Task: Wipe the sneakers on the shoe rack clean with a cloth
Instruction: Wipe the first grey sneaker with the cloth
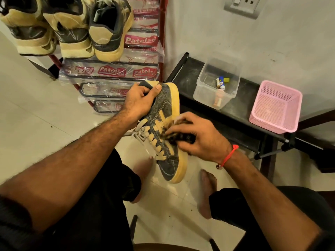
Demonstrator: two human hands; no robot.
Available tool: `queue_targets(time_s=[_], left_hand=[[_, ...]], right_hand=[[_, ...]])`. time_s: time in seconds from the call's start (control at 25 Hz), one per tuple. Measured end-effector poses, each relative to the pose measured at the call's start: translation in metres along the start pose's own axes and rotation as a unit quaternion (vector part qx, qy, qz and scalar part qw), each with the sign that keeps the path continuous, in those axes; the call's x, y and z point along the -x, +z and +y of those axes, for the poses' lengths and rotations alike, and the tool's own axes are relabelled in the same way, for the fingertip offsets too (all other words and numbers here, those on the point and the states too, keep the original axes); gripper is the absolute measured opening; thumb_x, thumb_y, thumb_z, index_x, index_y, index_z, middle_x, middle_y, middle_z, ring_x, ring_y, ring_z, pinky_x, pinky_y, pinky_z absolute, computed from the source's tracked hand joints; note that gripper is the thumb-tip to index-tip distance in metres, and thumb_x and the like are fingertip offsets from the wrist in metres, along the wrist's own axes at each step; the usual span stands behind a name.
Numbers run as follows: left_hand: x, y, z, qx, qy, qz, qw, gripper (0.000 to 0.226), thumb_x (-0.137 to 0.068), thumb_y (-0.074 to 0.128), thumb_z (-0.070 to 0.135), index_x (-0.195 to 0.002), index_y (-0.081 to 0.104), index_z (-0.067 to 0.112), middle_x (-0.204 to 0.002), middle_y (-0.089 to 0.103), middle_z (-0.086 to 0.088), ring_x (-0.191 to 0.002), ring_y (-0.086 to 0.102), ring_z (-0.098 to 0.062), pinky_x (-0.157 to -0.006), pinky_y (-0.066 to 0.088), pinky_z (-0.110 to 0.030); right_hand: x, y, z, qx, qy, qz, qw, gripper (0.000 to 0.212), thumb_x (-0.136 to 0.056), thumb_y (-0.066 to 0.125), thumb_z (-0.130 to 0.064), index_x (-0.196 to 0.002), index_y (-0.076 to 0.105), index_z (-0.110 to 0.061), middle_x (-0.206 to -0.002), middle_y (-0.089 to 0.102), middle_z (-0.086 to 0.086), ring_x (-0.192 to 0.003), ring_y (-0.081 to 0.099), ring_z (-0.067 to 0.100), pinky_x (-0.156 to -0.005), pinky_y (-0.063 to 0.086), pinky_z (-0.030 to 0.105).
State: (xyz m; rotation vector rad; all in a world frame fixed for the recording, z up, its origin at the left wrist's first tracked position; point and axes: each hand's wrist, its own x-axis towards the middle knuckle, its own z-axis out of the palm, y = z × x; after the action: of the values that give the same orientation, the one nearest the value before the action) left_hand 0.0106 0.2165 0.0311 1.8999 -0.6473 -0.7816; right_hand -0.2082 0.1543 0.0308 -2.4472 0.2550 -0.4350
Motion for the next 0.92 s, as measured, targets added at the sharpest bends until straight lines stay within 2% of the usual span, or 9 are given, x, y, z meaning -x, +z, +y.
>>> queue_targets(time_s=[0.04, 0.08, 0.16, 0.24, 0.32, 0.4, 0.56, 0.76, 0.92], left_hand=[[0.002, 0.001, 0.0, -0.023, 0.018, -0.004, 1.0, 0.054, -0.076, 0.067, 0.071, -0.068, 0.073, 0.019, -0.112, 0.068, -0.003, -0.098, 0.07, -0.024, -0.094, 0.057, -0.047], [0.004, 0.004, 0.001, -0.041, 0.039, -0.012, 0.998, 0.047, -0.086, 0.067, 0.062, -0.068, 0.071, 0.019, -0.113, 0.063, 0.001, -0.099, 0.068, -0.021, -0.094, 0.056, -0.043], [0.009, 0.011, 0.005, -0.019, 0.075, -0.051, 0.996, 0.04, -0.097, 0.063, 0.045, -0.083, 0.071, 0.008, -0.11, 0.058, 0.01, -0.098, 0.064, -0.009, -0.093, 0.056, -0.036], [0.012, 0.015, 0.006, -0.011, 0.122, -0.098, 0.988, 0.041, -0.1, 0.06, 0.036, -0.098, 0.07, -0.005, -0.106, 0.058, 0.018, -0.093, 0.061, 0.002, -0.09, 0.056, -0.03], [0.013, 0.02, 0.001, -0.046, 0.191, -0.144, 0.97, 0.042, -0.1, 0.061, 0.031, -0.1, 0.069, -0.01, -0.121, 0.053, 0.01, -0.104, 0.06, -0.005, -0.096, 0.055, -0.033], [0.019, 0.03, -0.005, -0.103, 0.263, -0.191, 0.94, 0.046, -0.097, 0.061, 0.033, -0.101, 0.069, -0.012, -0.131, 0.049, -0.001, -0.114, 0.057, -0.013, -0.101, 0.052, -0.035], [0.021, 0.036, -0.012, -0.129, 0.317, -0.157, 0.927, 0.058, -0.092, 0.057, 0.048, -0.1, 0.071, -0.008, -0.129, 0.053, -0.002, -0.11, 0.058, -0.012, -0.099, 0.051, -0.034], [0.014, 0.034, -0.018, -0.147, 0.318, -0.133, 0.927, 0.043, -0.092, 0.061, 0.036, -0.096, 0.071, -0.006, -0.128, 0.051, 0.004, -0.111, 0.057, -0.009, -0.102, 0.049, -0.032], [0.017, 0.034, -0.016, -0.158, 0.292, -0.098, 0.938, 0.029, -0.097, 0.065, 0.026, -0.085, 0.069, 0.0, -0.125, 0.056, -0.003, -0.107, 0.057, -0.013, -0.098, 0.05, -0.034]], right_hand=[[0.004, 0.003, -0.004, 0.007, -0.025, -0.031, 0.999, 0.035, -0.082, 0.076, -0.015, -0.116, 0.074, -0.019, -0.118, 0.06, 0.006, -0.107, 0.06, 0.017, -0.097, 0.051, 0.029], [0.003, 0.004, -0.004, 0.018, -0.029, -0.022, 0.999, 0.034, -0.083, 0.074, -0.016, -0.117, 0.073, -0.019, -0.118, 0.06, 0.007, -0.107, 0.06, 0.017, -0.097, 0.051, 0.028], [-0.008, -0.002, 0.003, 0.039, 0.026, 0.089, 0.995, 0.034, -0.086, 0.07, -0.019, -0.119, 0.072, -0.017, -0.117, 0.06, 0.008, -0.106, 0.057, 0.015, -0.097, 0.05, 0.025], [-0.022, -0.016, 0.013, 0.076, 0.094, 0.211, 0.97, 0.033, -0.087, 0.07, -0.02, -0.12, 0.07, -0.015, -0.115, 0.059, 0.01, -0.105, 0.053, 0.013, -0.095, 0.049, 0.022], [-0.032, -0.029, 0.023, 0.104, 0.134, 0.274, 0.947, 0.032, -0.087, 0.071, -0.019, -0.12, 0.071, -0.016, -0.115, 0.058, 0.012, -0.108, 0.05, 0.013, -0.096, 0.04, 0.01], [-0.035, -0.031, 0.027, 0.123, 0.152, 0.281, 0.94, 0.032, -0.087, 0.071, -0.017, -0.119, 0.071, -0.018, -0.118, 0.057, 0.012, -0.11, 0.052, 0.016, -0.097, 0.034, 0.005], [-0.026, -0.014, 0.019, 0.122, 0.14, 0.253, 0.95, 0.032, -0.087, 0.069, -0.014, -0.118, 0.071, -0.014, -0.116, 0.057, 0.014, -0.108, 0.056, 0.023, -0.096, 0.046, 0.025], [-0.018, -0.005, 0.017, 0.078, 0.147, 0.282, 0.945, 0.035, -0.085, 0.07, -0.012, -0.12, 0.071, -0.013, -0.11, 0.056, 0.009, -0.104, 0.051, 0.011, -0.096, 0.04, 0.01], [-0.016, 0.004, 0.013, 0.07, 0.153, 0.29, 0.942, 0.036, -0.084, 0.072, -0.012, -0.119, 0.071, -0.012, -0.11, 0.056, 0.01, -0.103, 0.053, 0.011, -0.096, 0.045, 0.015]])
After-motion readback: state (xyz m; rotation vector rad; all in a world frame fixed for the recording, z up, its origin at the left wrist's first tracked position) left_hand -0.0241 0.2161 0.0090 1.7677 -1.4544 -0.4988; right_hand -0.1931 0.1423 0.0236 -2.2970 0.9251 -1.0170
